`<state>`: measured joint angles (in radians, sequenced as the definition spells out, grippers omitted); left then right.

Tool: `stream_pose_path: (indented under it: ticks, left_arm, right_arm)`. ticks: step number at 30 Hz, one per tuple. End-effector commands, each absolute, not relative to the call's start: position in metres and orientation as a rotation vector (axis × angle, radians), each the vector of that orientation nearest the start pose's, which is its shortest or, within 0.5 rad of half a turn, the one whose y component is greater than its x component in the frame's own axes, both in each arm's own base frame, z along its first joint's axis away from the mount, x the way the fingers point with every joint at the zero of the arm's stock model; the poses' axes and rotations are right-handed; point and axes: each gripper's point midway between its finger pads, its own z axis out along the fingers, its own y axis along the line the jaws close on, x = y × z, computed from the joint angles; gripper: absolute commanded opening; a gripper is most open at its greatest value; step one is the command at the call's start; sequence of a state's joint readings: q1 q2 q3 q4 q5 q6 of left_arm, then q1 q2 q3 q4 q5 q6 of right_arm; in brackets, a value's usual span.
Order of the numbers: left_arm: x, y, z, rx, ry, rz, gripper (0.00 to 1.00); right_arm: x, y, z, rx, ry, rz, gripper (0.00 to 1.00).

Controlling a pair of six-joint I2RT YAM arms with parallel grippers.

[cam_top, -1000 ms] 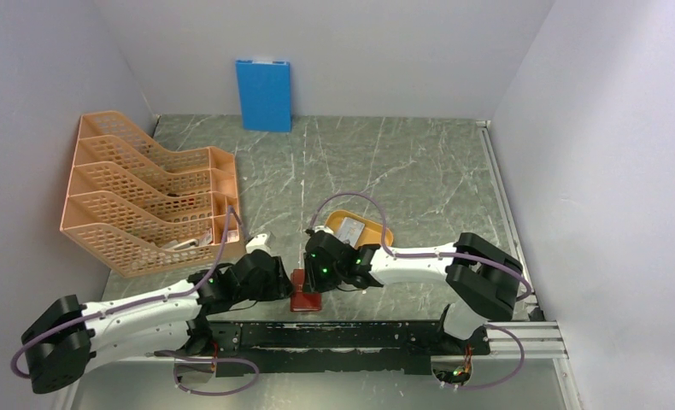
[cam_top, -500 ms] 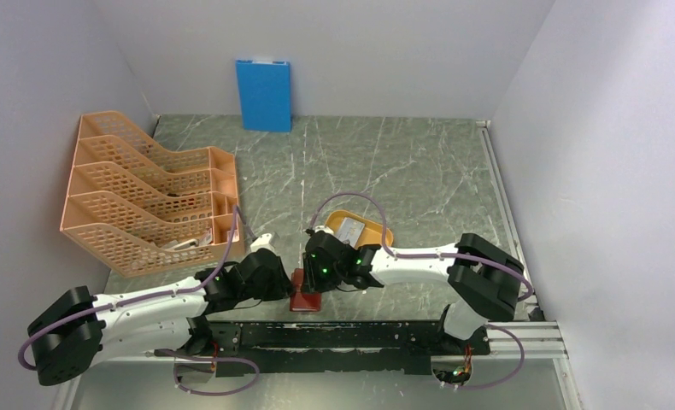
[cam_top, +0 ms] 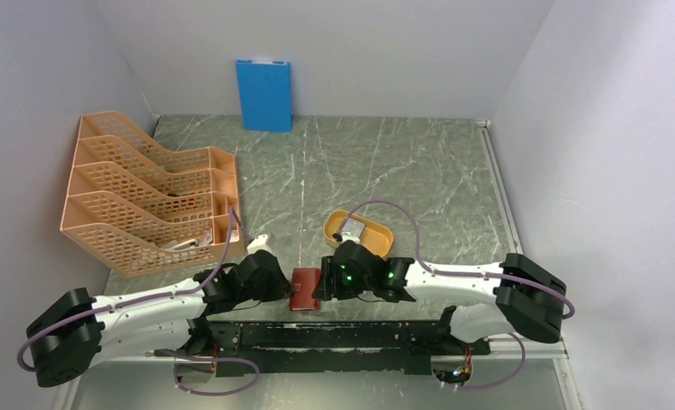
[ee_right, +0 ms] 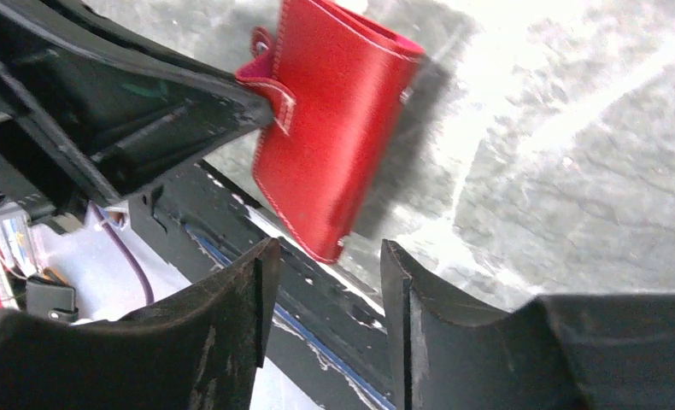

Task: Put the credit cards into the card holder
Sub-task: Close the card holder at the center of the board.

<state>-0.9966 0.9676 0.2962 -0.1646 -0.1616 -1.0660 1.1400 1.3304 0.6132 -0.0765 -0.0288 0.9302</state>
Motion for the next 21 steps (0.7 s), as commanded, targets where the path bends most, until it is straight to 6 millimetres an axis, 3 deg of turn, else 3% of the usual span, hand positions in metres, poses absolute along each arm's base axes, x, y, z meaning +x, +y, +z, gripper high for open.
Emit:
stream_pose_path:
  ticks: [1, 10, 21]
  left_arm:
    - [0.117, -0.18, -0.012, -0.176, 2.623, -0.524, 0.05]
    - [0.114, -0.17, -0.019, -0.204, 2.639, -0.472, 0.05]
    - [0.11, -0.159, -0.025, -0.253, 2.643, -0.44, 0.05]
  right_arm:
    - [0.105, 0.322, 0.06, -0.118, 2.563, 1.06, 0.53]
    - [0.099, 0.324, 0.054, 0.09, 2.538, 1.264, 0.57]
    - [0.095, 0.335, 0.041, 0.204, 2.567, 1.351, 0.56]
